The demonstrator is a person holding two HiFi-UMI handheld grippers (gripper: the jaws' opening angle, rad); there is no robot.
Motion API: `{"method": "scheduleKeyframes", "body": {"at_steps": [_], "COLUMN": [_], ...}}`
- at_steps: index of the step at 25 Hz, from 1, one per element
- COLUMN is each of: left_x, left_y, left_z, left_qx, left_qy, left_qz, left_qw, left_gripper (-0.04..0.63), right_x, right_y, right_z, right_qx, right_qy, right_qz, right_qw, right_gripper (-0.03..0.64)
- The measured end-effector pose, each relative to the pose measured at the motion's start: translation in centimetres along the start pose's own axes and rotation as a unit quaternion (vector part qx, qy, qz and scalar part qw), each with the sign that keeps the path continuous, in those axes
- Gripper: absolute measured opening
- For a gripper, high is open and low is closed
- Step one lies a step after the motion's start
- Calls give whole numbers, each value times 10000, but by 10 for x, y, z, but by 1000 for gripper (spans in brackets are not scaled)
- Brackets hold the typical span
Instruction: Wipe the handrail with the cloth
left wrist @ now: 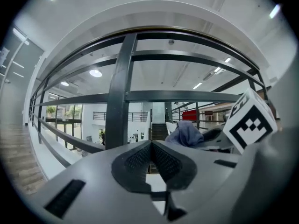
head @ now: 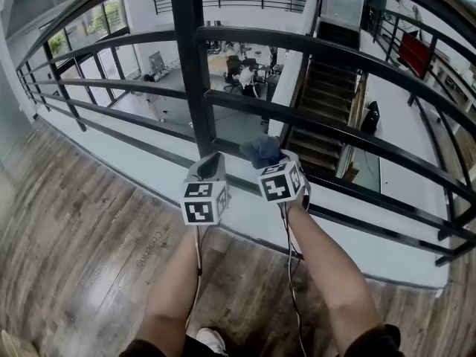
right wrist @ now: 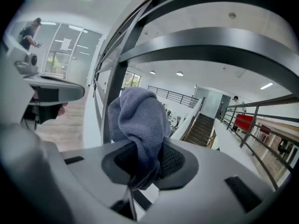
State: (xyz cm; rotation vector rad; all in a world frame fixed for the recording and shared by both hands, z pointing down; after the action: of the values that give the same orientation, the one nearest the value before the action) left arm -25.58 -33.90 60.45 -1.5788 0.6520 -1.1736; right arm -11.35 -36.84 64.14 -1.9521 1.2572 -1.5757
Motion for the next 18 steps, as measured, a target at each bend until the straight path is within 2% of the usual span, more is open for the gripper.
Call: {"method": "scheduleKeyframes", "body": {"at_steps": [4, 9, 18], "left_x": [7, 13, 14], "left_y": [3, 5, 16], "left_z": [39, 76, 143], "left_qx": [291, 314, 643], "left_qy": [-204, -508, -850], "left_qz": [-45, -77, -7], "left_qw": [9994, 9982, 9943], "left_gripper": [3, 3, 3], "right_x": [-10, -24, -62], "right_y": [-20, -47, -112], "right_z": [22, 53, 130], "right_qx": [173, 412, 693], "right_qy": [-33, -159, -724], "right_qz": [-71, -85, -144], "right_qw": [9998, 9990, 9949], "right_gripper": [94, 94, 94]}}
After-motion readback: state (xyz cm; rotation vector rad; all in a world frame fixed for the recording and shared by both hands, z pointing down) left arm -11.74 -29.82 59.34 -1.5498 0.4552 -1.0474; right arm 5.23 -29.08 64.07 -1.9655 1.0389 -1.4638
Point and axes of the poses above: the fingertips, and each gripper's own axes: x forward along the fingers, z to its right, y out of its top, the point moved 1 cm from there along -x, backward along the fingers, and after that the axes turned 15 degrees about -z, right-handed, at the moved point
